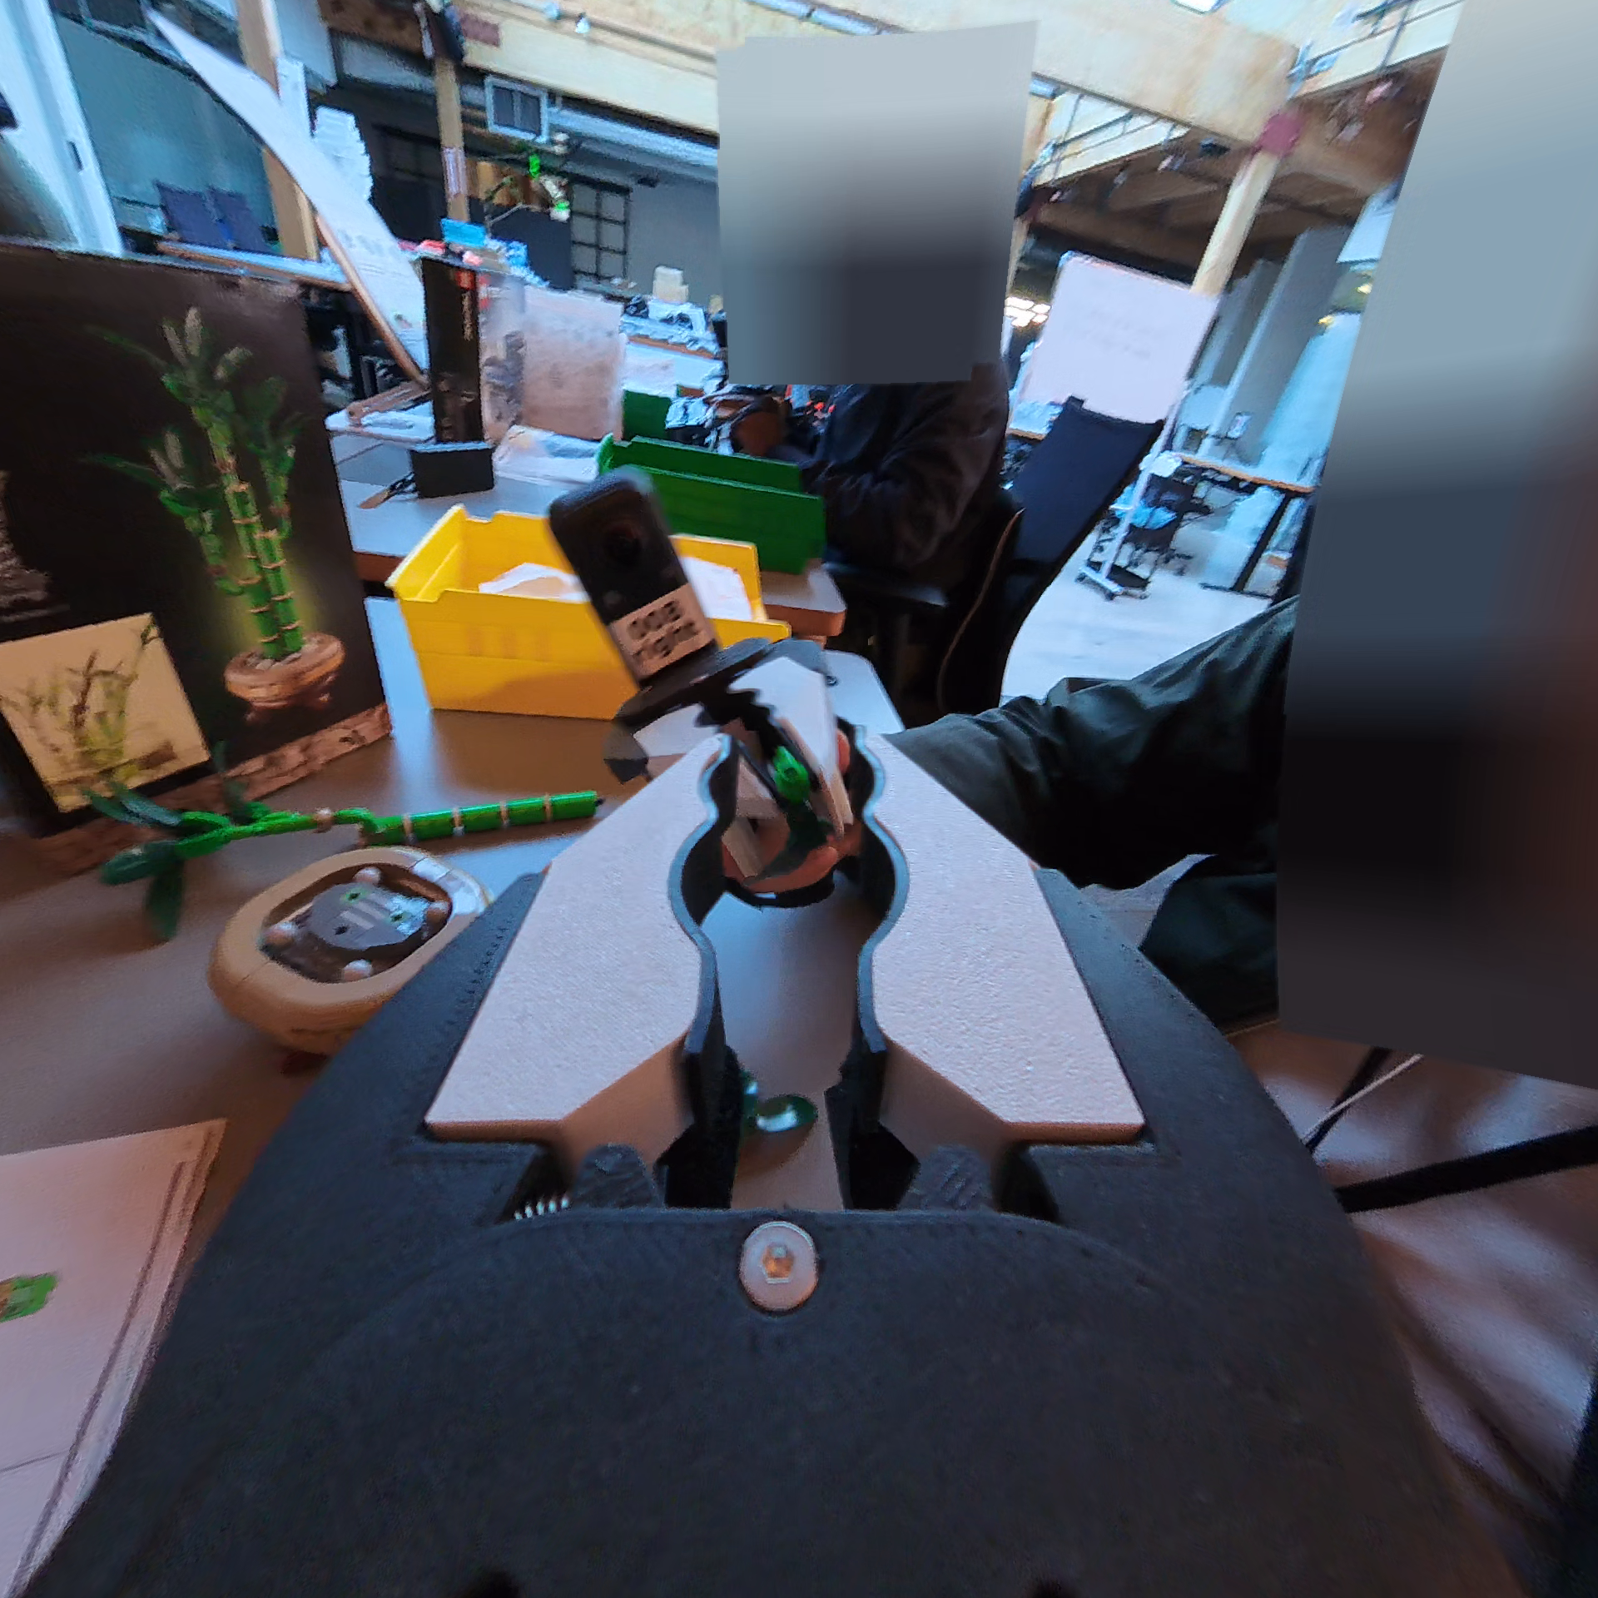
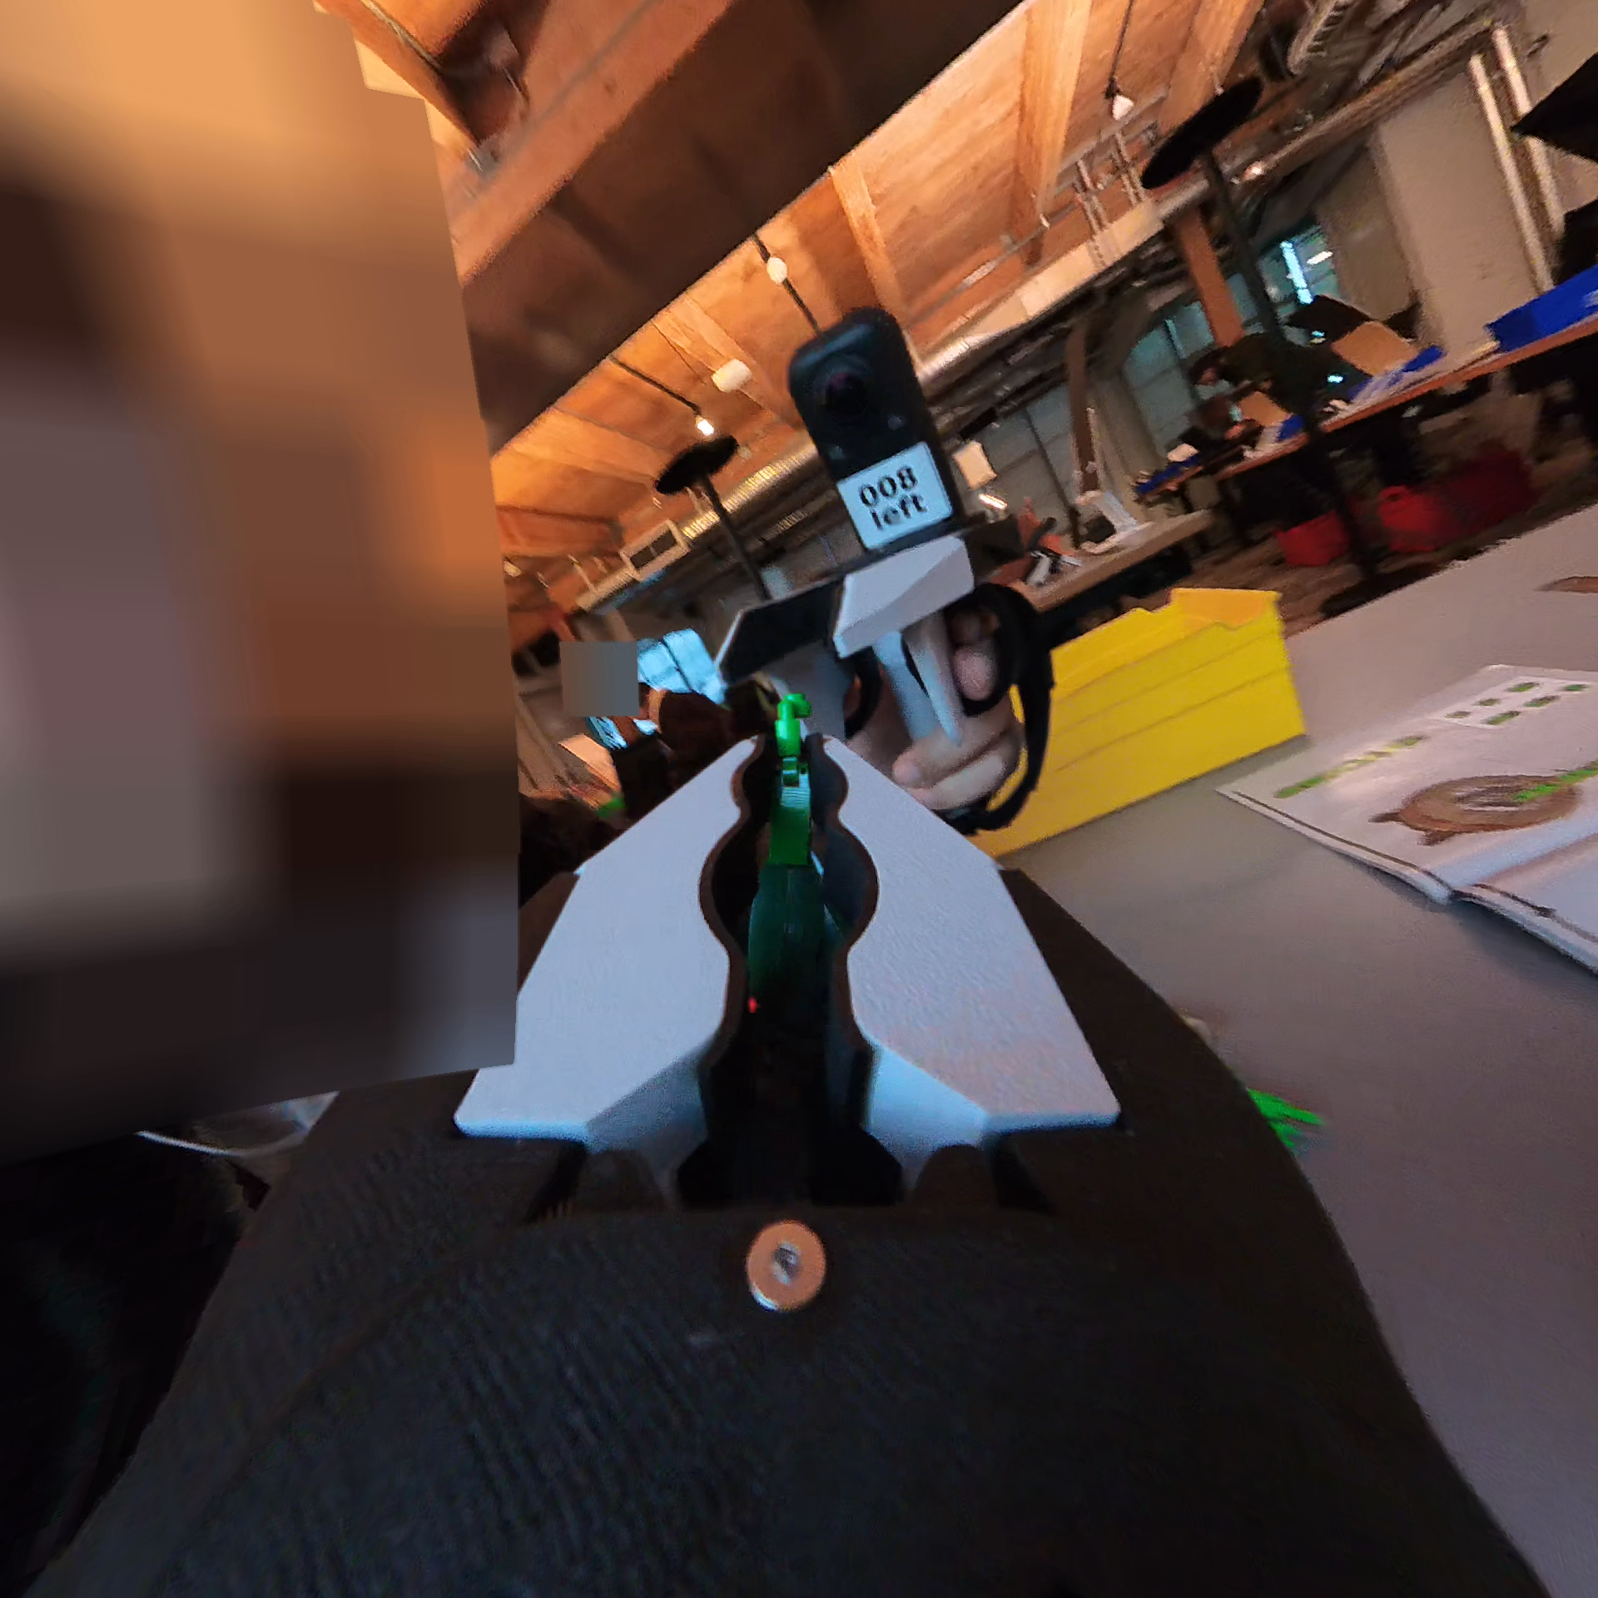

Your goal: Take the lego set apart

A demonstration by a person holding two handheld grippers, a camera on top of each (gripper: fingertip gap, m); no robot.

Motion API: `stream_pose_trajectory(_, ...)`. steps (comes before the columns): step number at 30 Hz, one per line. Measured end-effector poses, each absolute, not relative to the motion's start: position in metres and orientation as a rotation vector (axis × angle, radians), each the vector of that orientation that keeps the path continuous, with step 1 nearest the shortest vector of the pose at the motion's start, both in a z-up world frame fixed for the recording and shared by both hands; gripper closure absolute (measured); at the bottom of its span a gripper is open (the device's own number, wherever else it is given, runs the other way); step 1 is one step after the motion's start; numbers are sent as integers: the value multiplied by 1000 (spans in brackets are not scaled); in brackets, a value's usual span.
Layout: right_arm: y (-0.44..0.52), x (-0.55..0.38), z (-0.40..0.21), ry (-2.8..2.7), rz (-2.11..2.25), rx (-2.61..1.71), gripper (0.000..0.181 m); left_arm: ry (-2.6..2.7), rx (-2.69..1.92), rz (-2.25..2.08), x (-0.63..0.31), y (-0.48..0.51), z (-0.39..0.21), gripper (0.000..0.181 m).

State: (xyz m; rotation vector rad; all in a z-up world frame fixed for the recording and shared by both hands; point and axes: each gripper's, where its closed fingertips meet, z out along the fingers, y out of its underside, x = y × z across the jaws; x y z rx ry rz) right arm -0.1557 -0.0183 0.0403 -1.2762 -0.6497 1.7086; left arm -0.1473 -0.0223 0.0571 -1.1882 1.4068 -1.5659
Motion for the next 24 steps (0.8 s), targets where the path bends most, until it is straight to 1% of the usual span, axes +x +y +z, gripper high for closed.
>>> stream_pose_trajectory(1,-17,-157,36,-680,1649,-1299,175,1416,-1197,-1542,-147,-20,53,161)
stream_pose_trajectory(3,-14,-159,27,-741,1528,-1339,175,1471,-1213,-1439,-146,-16,41,172)
stream_pose_trajectory(4,-13,-160,22,-770,1472,-1361,176,1495,-1223,-1381,-145,-14,35,174)
stream_pose_trajectory(5,-11,-160,18,-792,1428,-1377,176,1521,-1232,-1330,-145,-13,29,174)
stream_pose_trajectory(8,-5,-159,5,-820,1343,-1429,175,1533,-1279,-1204,-141,-4,14,164)
stream_pose_trajectory(10,-1,-159,-5,-843,1294,-1466,175,1568,-1302,-1166,-143,-4,5,170)
stream_pose_trajectory(12,1,-160,-14,-886,1244,-1498,175,1619,-1344,-1161,-144,-5,-5,173)
stream_pose_trajectory(15,-3,-164,-21,-947,1224,-1501,176,1692,-1433,-1206,-149,-8,-19,170)
stream_pose_trajectory(17,-6,-166,-27,-986,1215,-1516,175,1720,-1479,-1249,-152,-11,-25,172)
stream_pose_trajectory(19,-7,-168,-31,-1006,1209,-1525,175,1750,-1494,-1271,-154,-13,-28,176)
stream_pose_trajectory(24,-10,-169,-32,-1031,1213,-1520,175,1784,-1481,-1246,-155,-16,-29,176)
